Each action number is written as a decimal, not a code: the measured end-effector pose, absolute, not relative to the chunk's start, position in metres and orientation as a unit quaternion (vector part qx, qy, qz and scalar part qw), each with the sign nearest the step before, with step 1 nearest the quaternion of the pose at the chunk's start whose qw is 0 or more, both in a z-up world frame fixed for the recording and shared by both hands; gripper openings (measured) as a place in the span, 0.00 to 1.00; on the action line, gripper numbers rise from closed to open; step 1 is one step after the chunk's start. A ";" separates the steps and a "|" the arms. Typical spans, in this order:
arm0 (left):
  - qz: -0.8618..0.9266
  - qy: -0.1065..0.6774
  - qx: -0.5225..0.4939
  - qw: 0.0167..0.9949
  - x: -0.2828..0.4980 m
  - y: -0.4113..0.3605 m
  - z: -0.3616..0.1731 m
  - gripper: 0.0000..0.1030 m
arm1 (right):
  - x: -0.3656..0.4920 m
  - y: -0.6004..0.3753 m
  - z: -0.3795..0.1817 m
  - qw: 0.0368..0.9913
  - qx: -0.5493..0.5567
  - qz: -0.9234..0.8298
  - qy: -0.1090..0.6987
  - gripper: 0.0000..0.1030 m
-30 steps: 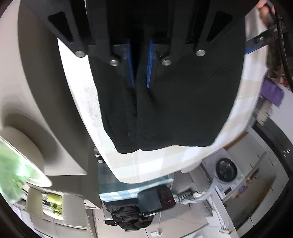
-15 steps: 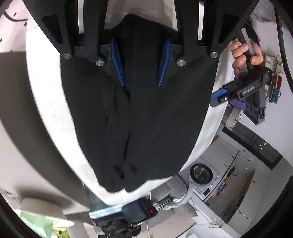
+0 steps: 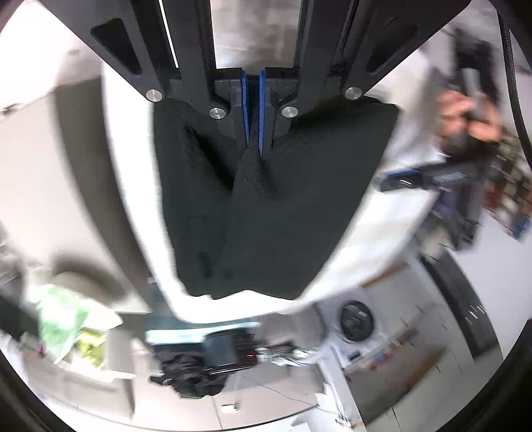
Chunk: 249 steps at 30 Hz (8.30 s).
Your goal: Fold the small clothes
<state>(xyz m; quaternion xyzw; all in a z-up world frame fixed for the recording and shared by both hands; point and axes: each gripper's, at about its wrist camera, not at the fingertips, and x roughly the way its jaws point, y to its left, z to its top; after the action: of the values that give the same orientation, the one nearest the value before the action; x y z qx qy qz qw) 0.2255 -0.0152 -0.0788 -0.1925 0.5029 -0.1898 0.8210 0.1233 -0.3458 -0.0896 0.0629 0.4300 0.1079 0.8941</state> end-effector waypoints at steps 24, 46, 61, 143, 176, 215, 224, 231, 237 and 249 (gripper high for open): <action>-0.259 0.526 -0.156 0.795 0.168 -0.065 -0.098 0.42 | 0.107 -0.362 -0.138 0.880 0.054 0.133 0.452 0.06; -0.226 0.521 -0.181 0.803 0.187 -0.032 -0.096 0.44 | 0.158 -0.383 -0.126 0.888 0.143 0.126 0.419 0.34; -0.228 0.514 -0.168 0.810 0.200 -0.036 -0.093 0.46 | 0.171 -0.374 -0.130 0.892 0.091 0.067 0.437 0.08; -0.217 0.492 -0.182 0.823 0.289 -0.093 -0.102 0.35 | 0.223 -0.417 -0.145 0.868 0.158 0.090 0.463 0.45; -0.119 0.445 -0.187 0.867 0.173 0.073 -0.085 0.27 | 0.161 -0.273 -0.147 0.846 0.125 0.210 0.475 0.37; -0.203 0.436 -0.103 0.870 0.135 0.025 -0.073 0.32 | 0.154 -0.221 -0.126 0.863 0.098 0.258 0.424 0.29; -0.213 0.466 -0.135 0.848 0.139 0.037 -0.087 0.32 | 0.138 -0.252 -0.142 0.881 0.081 0.227 0.408 0.27; -0.169 0.445 -0.151 0.866 0.186 0.057 -0.073 0.34 | 0.192 -0.281 -0.131 0.880 0.173 0.166 0.409 0.34; -0.135 0.428 -0.154 0.880 0.243 0.066 -0.068 0.34 | 0.239 -0.258 -0.133 0.868 0.161 0.164 0.440 0.34; -0.150 0.450 -0.141 0.869 0.297 0.062 -0.081 0.34 | 0.253 -0.272 -0.126 0.870 0.157 0.159 0.441 0.29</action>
<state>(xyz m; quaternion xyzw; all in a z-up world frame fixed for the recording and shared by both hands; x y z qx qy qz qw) 0.2972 0.0624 -0.0809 -0.1407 0.4497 -0.1502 0.8692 0.2530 -0.2718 -0.1265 0.1567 0.4406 0.1591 0.8695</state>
